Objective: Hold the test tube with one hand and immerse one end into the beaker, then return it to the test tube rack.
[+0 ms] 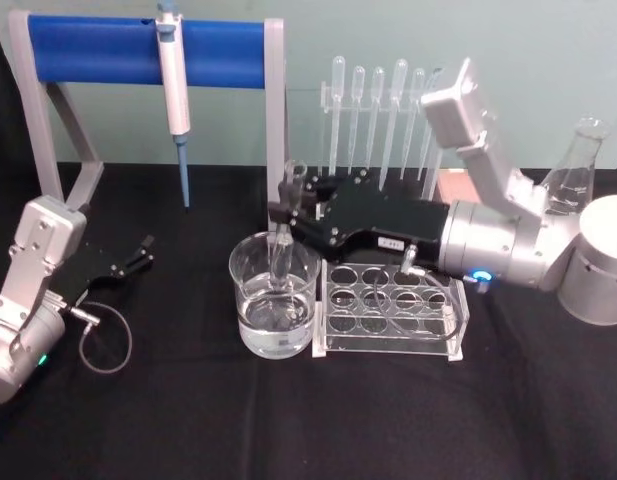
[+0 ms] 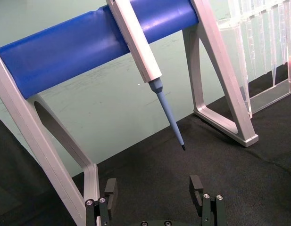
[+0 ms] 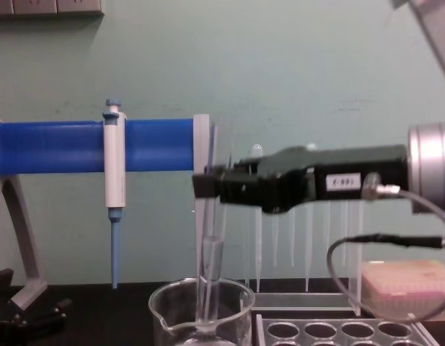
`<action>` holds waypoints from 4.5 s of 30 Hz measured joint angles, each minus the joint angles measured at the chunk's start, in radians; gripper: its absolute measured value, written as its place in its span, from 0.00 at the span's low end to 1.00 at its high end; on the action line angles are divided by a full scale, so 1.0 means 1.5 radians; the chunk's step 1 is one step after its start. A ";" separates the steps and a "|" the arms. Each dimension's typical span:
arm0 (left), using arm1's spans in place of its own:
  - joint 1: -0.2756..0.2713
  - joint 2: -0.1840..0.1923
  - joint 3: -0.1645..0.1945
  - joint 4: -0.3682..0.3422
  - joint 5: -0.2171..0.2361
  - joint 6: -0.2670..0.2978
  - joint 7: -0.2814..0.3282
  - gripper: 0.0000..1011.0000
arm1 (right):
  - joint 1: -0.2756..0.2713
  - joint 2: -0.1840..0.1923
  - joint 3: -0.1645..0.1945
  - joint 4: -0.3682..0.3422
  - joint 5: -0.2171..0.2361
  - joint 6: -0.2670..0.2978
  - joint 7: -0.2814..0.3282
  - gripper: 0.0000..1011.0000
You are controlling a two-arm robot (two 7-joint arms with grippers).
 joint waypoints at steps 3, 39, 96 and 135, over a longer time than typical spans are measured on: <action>0.000 0.000 0.000 0.000 0.000 0.000 0.000 0.99 | -0.005 -0.010 -0.008 0.017 -0.012 -0.005 0.000 0.22; 0.000 0.000 0.000 0.000 0.000 0.000 0.000 0.99 | -0.048 -0.049 0.005 0.072 -0.058 -0.022 -0.010 0.22; 0.000 0.000 0.000 0.000 0.000 0.000 0.000 0.99 | -0.056 -0.059 0.008 0.088 -0.076 -0.007 -0.012 0.22; 0.000 0.000 0.000 0.000 0.000 0.000 0.000 0.99 | -0.056 -0.059 0.008 0.087 -0.076 -0.007 -0.012 0.22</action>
